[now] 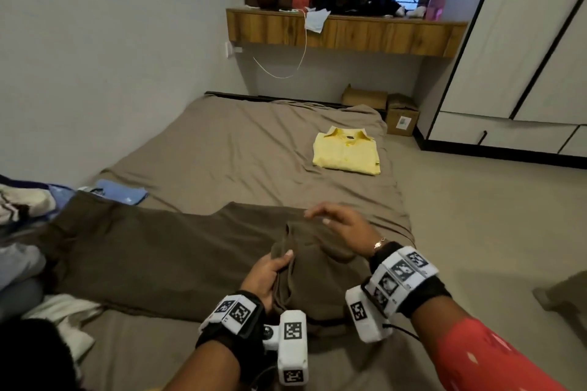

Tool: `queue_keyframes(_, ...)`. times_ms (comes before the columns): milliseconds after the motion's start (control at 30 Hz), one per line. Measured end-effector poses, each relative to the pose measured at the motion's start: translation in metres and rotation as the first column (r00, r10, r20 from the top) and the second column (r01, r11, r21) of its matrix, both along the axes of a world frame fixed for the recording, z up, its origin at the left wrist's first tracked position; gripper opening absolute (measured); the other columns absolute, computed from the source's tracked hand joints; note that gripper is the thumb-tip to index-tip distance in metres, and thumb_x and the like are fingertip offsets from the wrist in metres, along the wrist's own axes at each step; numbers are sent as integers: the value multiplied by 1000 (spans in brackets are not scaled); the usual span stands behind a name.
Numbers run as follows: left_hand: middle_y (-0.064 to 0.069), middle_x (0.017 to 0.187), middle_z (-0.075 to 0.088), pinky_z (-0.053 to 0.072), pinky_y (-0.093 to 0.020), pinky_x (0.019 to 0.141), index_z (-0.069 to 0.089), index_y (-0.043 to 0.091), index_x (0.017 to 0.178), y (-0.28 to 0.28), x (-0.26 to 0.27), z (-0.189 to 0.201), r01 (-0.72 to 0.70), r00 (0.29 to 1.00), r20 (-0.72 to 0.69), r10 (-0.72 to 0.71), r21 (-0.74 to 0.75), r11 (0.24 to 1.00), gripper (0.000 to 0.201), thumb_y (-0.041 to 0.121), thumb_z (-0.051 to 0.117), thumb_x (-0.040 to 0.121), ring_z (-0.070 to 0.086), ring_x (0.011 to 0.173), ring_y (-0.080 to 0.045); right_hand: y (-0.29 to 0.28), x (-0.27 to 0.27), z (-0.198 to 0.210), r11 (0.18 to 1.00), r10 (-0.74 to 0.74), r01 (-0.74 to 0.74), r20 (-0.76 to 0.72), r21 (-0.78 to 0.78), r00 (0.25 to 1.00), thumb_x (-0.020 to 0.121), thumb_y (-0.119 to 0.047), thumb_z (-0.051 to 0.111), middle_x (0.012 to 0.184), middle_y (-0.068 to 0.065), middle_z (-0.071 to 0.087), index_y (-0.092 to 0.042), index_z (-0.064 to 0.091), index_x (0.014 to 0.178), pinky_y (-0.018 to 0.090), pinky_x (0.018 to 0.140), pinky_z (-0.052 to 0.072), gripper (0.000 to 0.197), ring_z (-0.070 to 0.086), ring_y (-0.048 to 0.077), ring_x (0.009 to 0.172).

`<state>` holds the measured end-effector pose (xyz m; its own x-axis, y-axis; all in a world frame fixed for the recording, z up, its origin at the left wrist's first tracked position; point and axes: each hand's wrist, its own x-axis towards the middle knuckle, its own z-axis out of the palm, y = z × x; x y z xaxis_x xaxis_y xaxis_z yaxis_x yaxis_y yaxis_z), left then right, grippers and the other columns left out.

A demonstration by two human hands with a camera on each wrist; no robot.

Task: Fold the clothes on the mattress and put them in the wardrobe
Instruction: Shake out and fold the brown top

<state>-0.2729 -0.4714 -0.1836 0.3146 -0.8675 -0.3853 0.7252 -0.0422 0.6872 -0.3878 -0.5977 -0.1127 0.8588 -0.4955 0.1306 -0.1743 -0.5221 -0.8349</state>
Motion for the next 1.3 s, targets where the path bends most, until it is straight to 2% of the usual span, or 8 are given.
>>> queue_keyframes(100, -13, 78, 72, 58, -33, 63, 60, 3, 102, -2, 5, -6, 2, 999, 36, -3, 14, 1000, 22, 8, 39, 97, 70, 66, -22, -8, -5, -8, 956, -283, 288, -90, 53, 955, 90, 8, 44, 88, 6, 60, -11, 61, 88, 13, 66, 43, 26, 54, 7, 72)
queue_keyframes(233, -14, 86, 72, 59, -34, 67, 61, 9, 111, -9, 1, -2, 29, 1000, 1, -29, -13, 1000, 25, 12, 40, 98, 70, 72, -24, 21, 11, -21, 947, -241, 295, -331, 123, 912, 91, -34, 55, 70, -1, 56, -18, 54, 83, 22, 48, 42, 18, 54, 12, 55)
queue_keyframes(367, -24, 109, 65, 50, -43, 90, 63, 3, 113, -5, 3, 6, 126, 980, -158, -122, 18, 992, 46, 38, 39, 96, 64, 99, -32, 41, 29, -27, 976, -220, 196, -440, -98, 871, 74, -66, 56, 103, -1, 63, -18, 56, 108, 28, 80, 47, 60, 60, 16, 95)
queue_keyframes(533, -14, 86, 73, 58, -33, 64, 76, 5, 80, -2, 16, 8, 196, 958, -197, -210, -88, 977, 68, 45, 24, 98, 71, 75, -24, 57, 35, -23, 945, -238, 94, -465, -312, 853, 94, -24, 48, 139, 16, 45, -3, 16, 146, 28, 100, 35, 65, 44, 27, 126)
queue_keyframes(667, -14, 85, 72, 58, -31, 66, 76, 5, 81, 0, 19, 8, 185, 963, -181, -197, -83, 979, 69, 46, 23, 98, 71, 76, -23, 64, 31, -18, 888, -278, 54, -441, -457, 853, 96, -21, 38, 135, 16, 48, -6, 33, 140, 30, 98, 35, 47, 46, 28, 124)
queue_keyframes(833, -13, 111, 67, 52, -32, 86, 58, 12, 120, 3, 8, 24, 159, 981, -84, -172, -143, 977, 69, 62, 21, 91, 65, 99, -22, 68, 28, -13, 965, -248, 195, -377, -174, 892, 65, -87, 33, 88, 3, 63, -16, 57, 94, 27, 74, 43, 80, 60, 19, 87)
queue_keyframes(1067, -6, 149, 32, 38, -46, 100, 35, 21, 142, -10, 3, 27, 239, 954, -93, -284, -329, 913, 96, 80, -1, 75, 29, 138, -20, 20, -7, 14, 831, -400, 458, -233, 315, 886, 92, 1, 47, 63, 6, 63, -6, 58, 88, 18, 47, 46, 13, 58, 9, 48)
queue_keyframes(1300, 6, 152, 27, 8, -33, 117, 38, 30, 139, -20, 12, -4, 289, 905, 345, -249, -68, 955, 74, 70, 11, 83, 17, 142, -12, -107, -133, 87, 664, -639, 672, -217, 328, 738, 81, -38, 65, 57, -3, 69, -12, 59, 92, 19, 46, 52, 29, 65, 8, 49)
